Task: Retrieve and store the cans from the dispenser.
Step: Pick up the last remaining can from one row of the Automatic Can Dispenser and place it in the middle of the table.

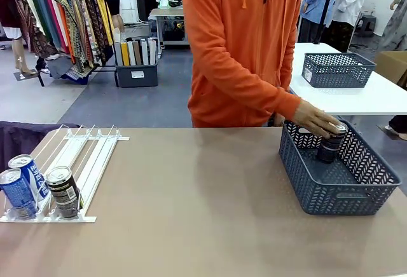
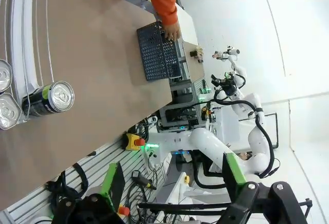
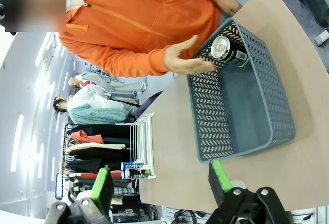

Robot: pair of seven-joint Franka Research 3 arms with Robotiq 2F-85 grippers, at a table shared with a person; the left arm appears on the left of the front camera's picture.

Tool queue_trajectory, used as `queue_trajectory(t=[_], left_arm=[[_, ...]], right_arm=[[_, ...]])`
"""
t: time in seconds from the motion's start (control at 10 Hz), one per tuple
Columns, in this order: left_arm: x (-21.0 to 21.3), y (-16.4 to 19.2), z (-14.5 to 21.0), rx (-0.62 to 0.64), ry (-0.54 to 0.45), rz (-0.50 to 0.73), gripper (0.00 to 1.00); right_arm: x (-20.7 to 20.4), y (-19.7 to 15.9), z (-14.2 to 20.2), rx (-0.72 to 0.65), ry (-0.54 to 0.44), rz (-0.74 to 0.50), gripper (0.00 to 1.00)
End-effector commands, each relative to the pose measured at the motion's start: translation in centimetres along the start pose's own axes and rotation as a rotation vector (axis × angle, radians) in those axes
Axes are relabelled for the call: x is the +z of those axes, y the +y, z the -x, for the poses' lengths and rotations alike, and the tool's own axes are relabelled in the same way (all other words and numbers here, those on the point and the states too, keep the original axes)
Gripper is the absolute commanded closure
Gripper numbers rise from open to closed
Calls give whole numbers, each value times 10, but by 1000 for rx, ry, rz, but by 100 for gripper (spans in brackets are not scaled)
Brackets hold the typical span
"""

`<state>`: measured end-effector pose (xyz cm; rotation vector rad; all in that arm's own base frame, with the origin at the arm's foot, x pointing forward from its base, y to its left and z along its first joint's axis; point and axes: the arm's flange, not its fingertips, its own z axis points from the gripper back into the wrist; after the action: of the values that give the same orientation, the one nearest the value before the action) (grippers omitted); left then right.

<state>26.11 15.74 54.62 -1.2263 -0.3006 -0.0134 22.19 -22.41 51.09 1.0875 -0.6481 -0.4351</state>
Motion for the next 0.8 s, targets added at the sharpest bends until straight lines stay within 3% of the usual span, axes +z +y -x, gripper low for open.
queue_trajectory(t=[0.0, 0.2, 0.5, 0.7], left_arm=[[-22, -17, -3, -49, 96, -139, 0], [-81, -40, -12, -100, 210, -389, 0], [-140, -42, -9, -95, 239, -795, 0], [-168, -38, -9, -224, 253, -836, 0]], right_arm=[[-1, 1, -2, 24, -15, -35, 0], [-1, 1, -2, 24, -15, -35, 0], [-1, 1, -2, 24, -15, -35, 0], [-1, 1, -2, 24, -15, -35, 0]])
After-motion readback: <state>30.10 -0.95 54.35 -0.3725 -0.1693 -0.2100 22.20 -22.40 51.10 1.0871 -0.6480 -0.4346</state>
